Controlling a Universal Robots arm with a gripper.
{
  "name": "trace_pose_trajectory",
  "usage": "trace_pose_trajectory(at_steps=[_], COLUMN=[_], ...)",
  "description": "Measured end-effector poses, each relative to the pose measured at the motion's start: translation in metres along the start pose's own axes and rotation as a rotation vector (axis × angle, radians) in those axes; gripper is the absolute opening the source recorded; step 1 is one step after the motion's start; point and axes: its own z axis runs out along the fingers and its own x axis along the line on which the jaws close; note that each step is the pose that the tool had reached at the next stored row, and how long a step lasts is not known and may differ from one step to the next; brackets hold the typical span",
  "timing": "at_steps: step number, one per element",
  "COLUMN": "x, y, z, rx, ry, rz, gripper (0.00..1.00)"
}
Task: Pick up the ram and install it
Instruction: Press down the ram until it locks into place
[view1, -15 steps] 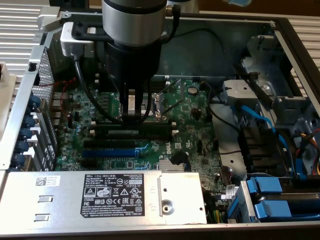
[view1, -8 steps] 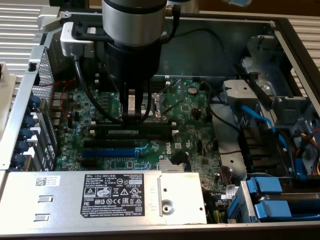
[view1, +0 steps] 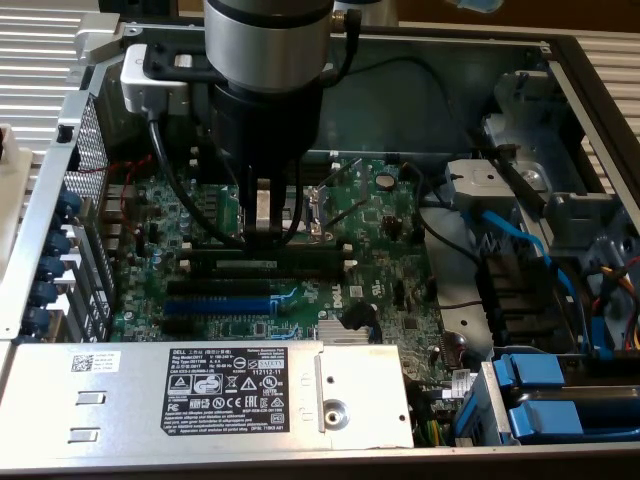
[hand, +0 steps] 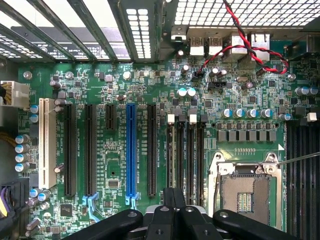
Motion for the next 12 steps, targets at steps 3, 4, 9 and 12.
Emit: trace_pose_trajectory(at_steps=[3,4,9,12], x=[-0.0001,-0.0015,-0.0021,-0.002], y=[0.0,0.0001,-0.0016,-0.0017], z=[0.0,-0.0001,0.0012,0.0041], rx=[0.0,-0.0001,-0.0001,0.0003], ry=[0.0,0.0001,-0.0001,-0.0002], rz=[0.0,0.0,0.0,0.0], gripper=[0.11,0.11,0.11,0.11])
